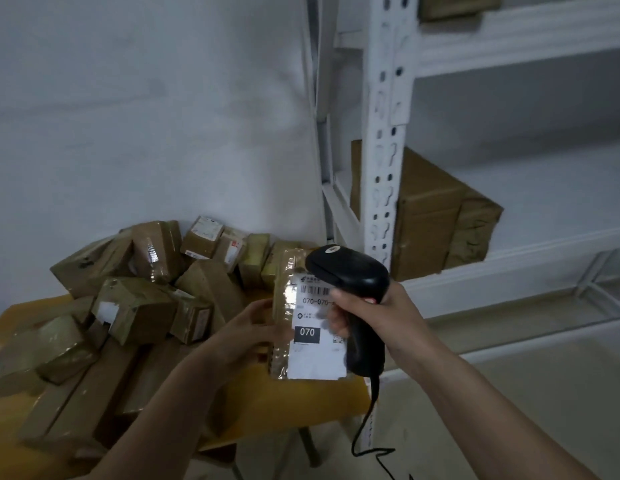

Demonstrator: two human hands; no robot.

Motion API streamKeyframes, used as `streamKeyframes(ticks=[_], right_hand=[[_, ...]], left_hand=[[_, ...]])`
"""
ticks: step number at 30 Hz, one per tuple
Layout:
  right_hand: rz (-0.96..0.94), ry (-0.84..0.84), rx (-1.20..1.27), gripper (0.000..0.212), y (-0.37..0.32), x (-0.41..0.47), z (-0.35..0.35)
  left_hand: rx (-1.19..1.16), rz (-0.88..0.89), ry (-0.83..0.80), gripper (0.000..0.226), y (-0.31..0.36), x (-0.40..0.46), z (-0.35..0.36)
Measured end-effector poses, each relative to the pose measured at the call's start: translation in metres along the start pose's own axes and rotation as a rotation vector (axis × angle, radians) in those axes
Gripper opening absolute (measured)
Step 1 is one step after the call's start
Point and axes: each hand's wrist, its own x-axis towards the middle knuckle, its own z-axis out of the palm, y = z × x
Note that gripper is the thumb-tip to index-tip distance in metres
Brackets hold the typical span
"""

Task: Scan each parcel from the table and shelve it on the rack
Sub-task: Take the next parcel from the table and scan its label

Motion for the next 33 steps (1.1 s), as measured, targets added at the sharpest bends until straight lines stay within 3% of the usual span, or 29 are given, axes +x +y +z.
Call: streamKeyframes(ticks=[4, 10, 17, 20, 27, 31, 33], right_hand=[[-0.041, -0.026, 0.025, 0.013, -0.036, -0.026, -0.059], [-0.220, -0.130, 0.011, 0.015, -0.097, -0.054, -0.137], [-0.392, -0.202, 0.036, 0.019, -0.174, -0.067, -0.195], [-0.442, -0.178, 0.056, 0.014, -0.210, -0.072, -0.216], [-0.569, -0.111, 0.077, 0.014, -0.277, -0.075, -0.258], [-0.553, -0.099, 0.083, 0.014, -0.301, -0.064, -0.270], [-0.509, -0.087, 0.092, 0.015, -0.305, -0.055, -0.268]], left_hand=[[0.064, 0.066, 0.008, 0.122, 0.035, -0.028, 0.063], [0.128, 0.221, 0.114, 0.103, 0.091, -0.063, 0.163], [0.163, 0.391, 0.470, 0.115, 0.175, -0.101, 0.250], [0.238, 0.460, 0.589, 0.101, 0.224, -0.118, 0.274], [0.683, 0.719, 0.801, 0.054, 0.350, -0.122, 0.333], [0.973, 0.720, 0.982, 0.087, 0.409, -0.093, 0.364], [1.044, 0.669, 1.024, 0.085, 0.425, -0.072, 0.371]])
